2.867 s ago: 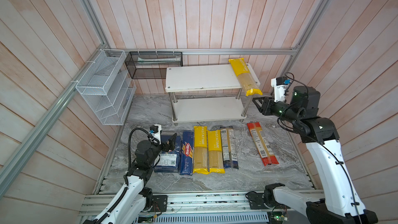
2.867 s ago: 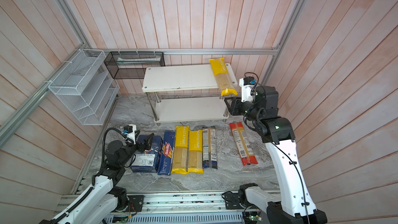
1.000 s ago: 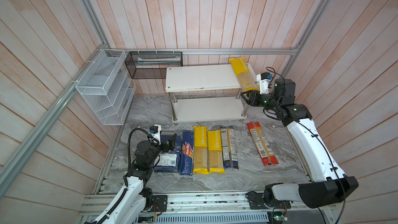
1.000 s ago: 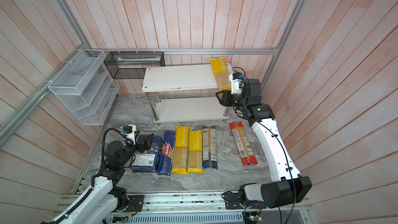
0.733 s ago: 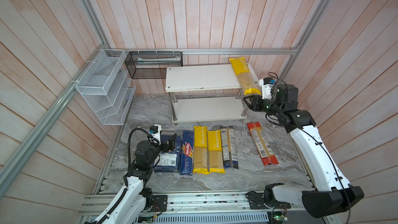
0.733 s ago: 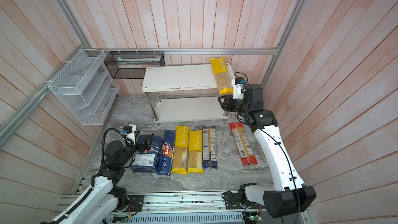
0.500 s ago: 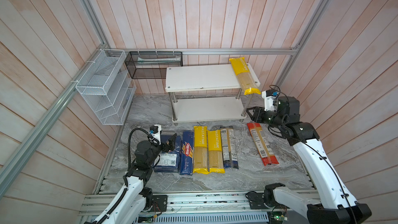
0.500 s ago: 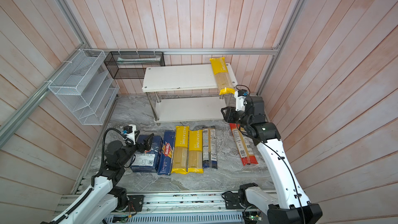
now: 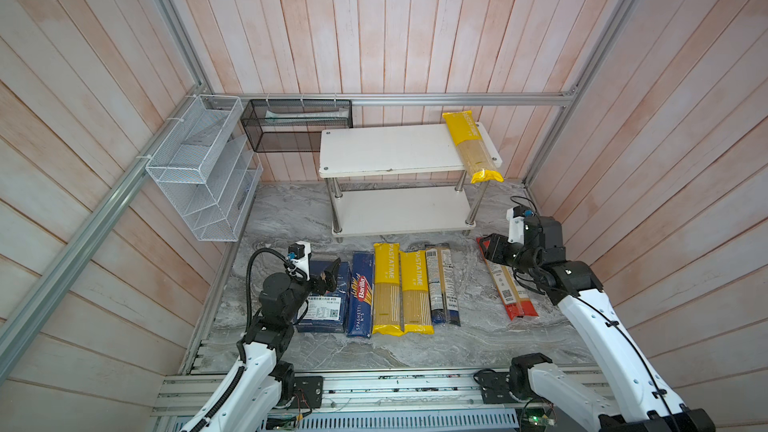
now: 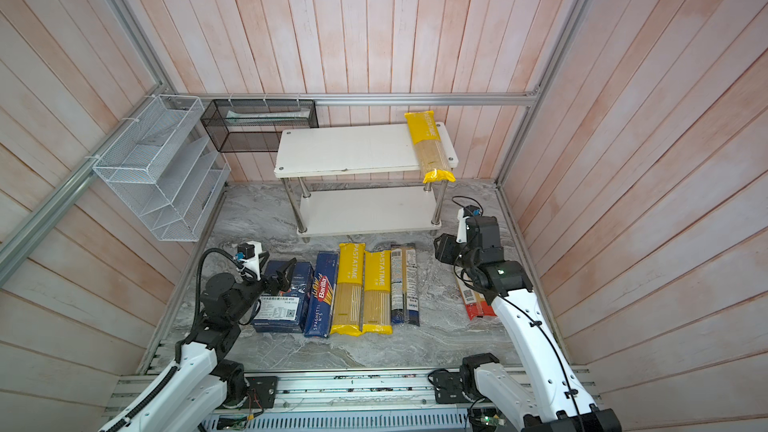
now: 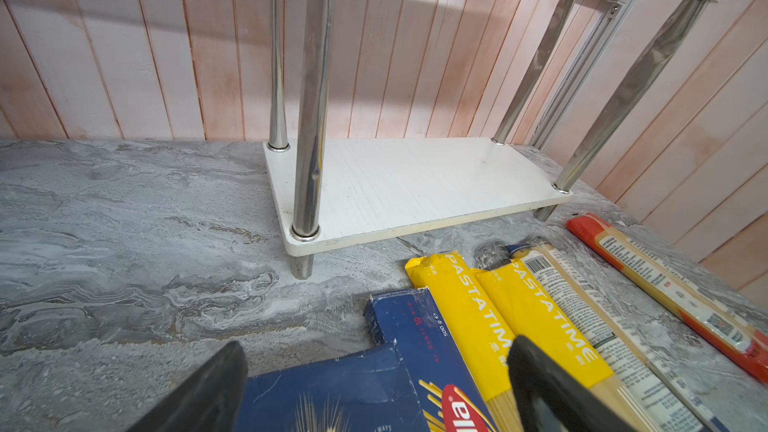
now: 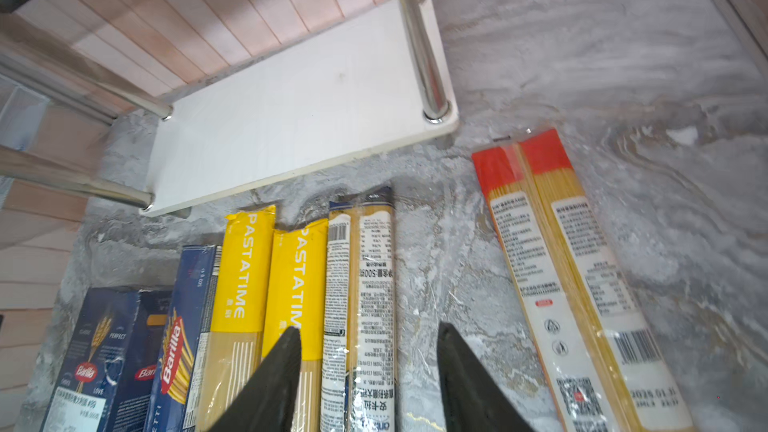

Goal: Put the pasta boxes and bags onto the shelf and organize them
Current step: 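Move the right gripper down over the red-and-clear spaghetti bag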

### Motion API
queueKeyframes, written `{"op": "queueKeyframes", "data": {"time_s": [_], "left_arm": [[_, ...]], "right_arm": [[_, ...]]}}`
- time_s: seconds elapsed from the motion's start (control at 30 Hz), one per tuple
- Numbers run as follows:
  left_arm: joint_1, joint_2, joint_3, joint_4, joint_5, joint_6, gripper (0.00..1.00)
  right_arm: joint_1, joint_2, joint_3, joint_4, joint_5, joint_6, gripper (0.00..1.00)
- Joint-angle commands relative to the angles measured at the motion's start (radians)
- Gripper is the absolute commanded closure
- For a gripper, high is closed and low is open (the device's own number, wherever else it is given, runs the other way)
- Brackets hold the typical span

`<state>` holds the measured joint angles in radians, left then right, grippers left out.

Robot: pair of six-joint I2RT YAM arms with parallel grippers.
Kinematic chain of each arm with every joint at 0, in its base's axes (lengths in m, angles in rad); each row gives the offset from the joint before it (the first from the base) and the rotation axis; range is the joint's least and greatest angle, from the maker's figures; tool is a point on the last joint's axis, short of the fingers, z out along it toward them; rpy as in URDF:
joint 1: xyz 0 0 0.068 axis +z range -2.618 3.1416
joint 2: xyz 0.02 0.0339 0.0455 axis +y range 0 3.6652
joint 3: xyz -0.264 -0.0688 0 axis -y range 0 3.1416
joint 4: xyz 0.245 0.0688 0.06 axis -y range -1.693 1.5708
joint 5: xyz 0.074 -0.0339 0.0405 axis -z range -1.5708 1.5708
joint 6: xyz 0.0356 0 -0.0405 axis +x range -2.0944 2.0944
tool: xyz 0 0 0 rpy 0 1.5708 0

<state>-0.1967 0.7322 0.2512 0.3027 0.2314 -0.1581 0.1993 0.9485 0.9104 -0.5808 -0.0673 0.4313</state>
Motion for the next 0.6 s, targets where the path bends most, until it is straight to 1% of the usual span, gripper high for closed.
{"op": "queueKeyframes", "data": {"time_s": [0.0,0.1,0.17,0.23,0.33,0.57], "left_arm": [[-0.001,-0.010,-0.015,-0.002,0.020,0.011,0.00],[0.000,-0.007,-0.013,-0.003,0.018,0.009,0.00],[0.000,-0.004,-0.012,-0.002,0.019,0.011,0.00],[0.000,-0.008,-0.013,-0.002,0.019,0.010,0.00],[-0.001,-0.012,-0.016,-0.003,0.017,0.009,0.00],[-0.001,-0.003,-0.011,0.000,0.026,0.014,0.00]], "right_arm": [[-0.015,-0.053,-0.083,0.057,0.131,0.024,0.33],[-0.058,-0.062,-0.138,0.103,0.168,0.026,0.22],[-0.097,-0.059,-0.162,0.132,0.164,0.024,0.15],[-0.144,-0.043,-0.181,0.155,0.139,0.014,0.12],[-0.184,-0.002,-0.189,0.168,0.123,-0.002,0.09],[-0.202,0.125,-0.200,0.213,0.124,-0.019,0.07]]}}
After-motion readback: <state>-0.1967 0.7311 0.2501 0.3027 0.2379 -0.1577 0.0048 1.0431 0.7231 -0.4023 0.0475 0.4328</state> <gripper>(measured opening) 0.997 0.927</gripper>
